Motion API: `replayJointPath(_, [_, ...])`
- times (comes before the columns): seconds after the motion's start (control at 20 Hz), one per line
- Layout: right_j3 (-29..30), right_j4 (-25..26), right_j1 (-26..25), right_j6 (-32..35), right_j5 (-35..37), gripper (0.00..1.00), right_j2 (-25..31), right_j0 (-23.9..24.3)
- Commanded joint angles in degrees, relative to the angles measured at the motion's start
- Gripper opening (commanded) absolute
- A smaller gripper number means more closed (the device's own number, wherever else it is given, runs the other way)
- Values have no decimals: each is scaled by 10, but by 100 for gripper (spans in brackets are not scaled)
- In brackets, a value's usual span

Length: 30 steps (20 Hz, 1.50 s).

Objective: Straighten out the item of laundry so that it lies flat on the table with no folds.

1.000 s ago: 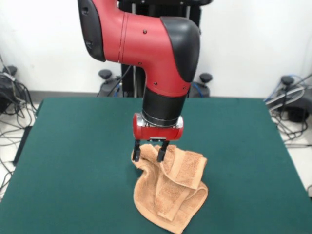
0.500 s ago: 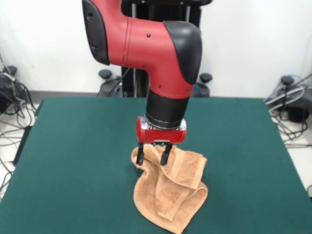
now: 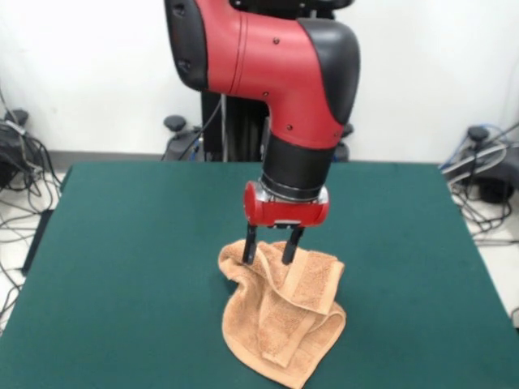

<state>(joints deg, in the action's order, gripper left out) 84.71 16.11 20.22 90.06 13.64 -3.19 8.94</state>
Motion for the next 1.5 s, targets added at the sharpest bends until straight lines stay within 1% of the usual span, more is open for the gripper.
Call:
replayJointPath(0.05, [35,10,-6,90,-19,100,-7,-10])
replayJointPath(0.3, [22,10,-25,82,-19,100,-5,-1])
replayJointPath(0.55, [15,13,-40,97,-58,100,-21,-13])
replayJointPath(0.9, [13,5,-47,86,-33,100,-19,-11])
replayJointPath(1.1, [-1,4,-75,73,-18,100,-10,2])
replayJointPath(1.5, [-15,8,-102,80,-46,100,-23,-3])
